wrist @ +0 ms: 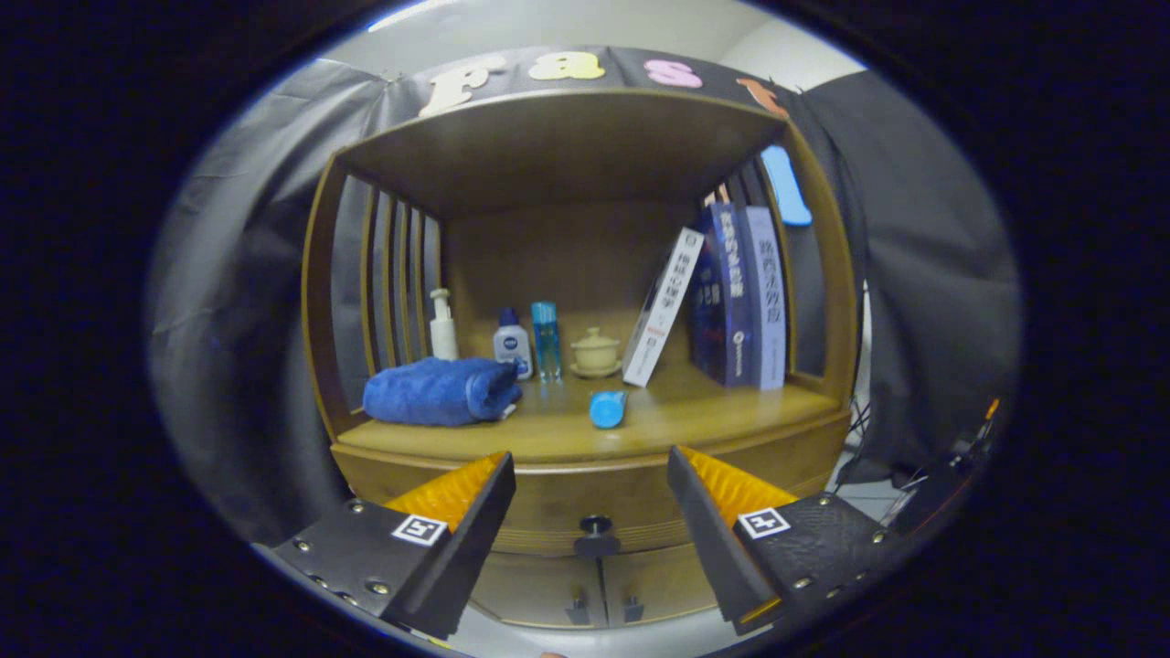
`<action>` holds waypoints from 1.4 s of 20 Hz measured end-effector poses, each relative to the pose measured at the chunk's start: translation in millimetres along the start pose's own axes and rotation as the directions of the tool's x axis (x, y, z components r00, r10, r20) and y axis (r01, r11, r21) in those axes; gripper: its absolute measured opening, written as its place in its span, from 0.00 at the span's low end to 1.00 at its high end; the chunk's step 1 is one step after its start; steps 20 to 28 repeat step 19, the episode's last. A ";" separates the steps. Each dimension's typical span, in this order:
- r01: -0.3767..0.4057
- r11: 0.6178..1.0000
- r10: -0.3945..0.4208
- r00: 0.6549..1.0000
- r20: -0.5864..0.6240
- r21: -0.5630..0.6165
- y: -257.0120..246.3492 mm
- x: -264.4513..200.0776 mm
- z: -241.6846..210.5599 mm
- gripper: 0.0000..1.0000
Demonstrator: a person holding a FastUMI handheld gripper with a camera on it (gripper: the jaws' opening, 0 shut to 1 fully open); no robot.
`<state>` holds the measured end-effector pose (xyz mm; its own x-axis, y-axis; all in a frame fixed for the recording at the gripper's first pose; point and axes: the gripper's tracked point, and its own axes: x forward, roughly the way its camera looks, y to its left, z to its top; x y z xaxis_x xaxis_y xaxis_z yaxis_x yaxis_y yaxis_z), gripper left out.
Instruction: Pull open the drawer, take out the items inside it, and place them on the countertop above the cabinet.
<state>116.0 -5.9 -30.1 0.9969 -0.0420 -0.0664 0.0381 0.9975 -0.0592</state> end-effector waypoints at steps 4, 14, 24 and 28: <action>0.045 0.998 -0.040 0.994 0.100 -0.042 -13.2 -36.2 47.6 1.00; 0.117 0.993 -0.111 0.973 0.202 -0.017 -62.7 -118.7 96.9 0.94; 0.089 0.995 -0.077 0.977 0.200 -0.050 -86.4 -134.1 98.4 0.86; 0.089 0.995 -0.077 0.977 0.200 -0.050 -86.4 -134.1 98.4 0.86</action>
